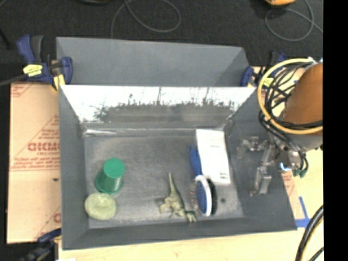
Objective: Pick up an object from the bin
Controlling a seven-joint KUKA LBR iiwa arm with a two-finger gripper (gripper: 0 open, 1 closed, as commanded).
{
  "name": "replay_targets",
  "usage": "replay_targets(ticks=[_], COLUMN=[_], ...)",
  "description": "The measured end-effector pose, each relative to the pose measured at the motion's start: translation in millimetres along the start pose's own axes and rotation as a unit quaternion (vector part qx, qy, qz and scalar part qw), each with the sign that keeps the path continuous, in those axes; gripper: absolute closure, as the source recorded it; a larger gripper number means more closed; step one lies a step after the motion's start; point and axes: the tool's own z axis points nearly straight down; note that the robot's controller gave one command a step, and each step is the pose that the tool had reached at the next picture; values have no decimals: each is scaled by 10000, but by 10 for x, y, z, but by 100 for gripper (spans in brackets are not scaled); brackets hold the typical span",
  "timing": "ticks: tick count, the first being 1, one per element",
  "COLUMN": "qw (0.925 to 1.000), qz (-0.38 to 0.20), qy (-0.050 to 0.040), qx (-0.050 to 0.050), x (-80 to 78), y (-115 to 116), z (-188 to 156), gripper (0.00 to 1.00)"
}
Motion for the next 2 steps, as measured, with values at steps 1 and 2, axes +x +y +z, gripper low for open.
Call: replay_targets(ticks=[1,2], qw=[10000,9867], qz=[-24,1621], qy=[-42,-71], qx=[8,-1], x=[-16,19], y=[7,184], z=[-45,575], gripper=[0,0])
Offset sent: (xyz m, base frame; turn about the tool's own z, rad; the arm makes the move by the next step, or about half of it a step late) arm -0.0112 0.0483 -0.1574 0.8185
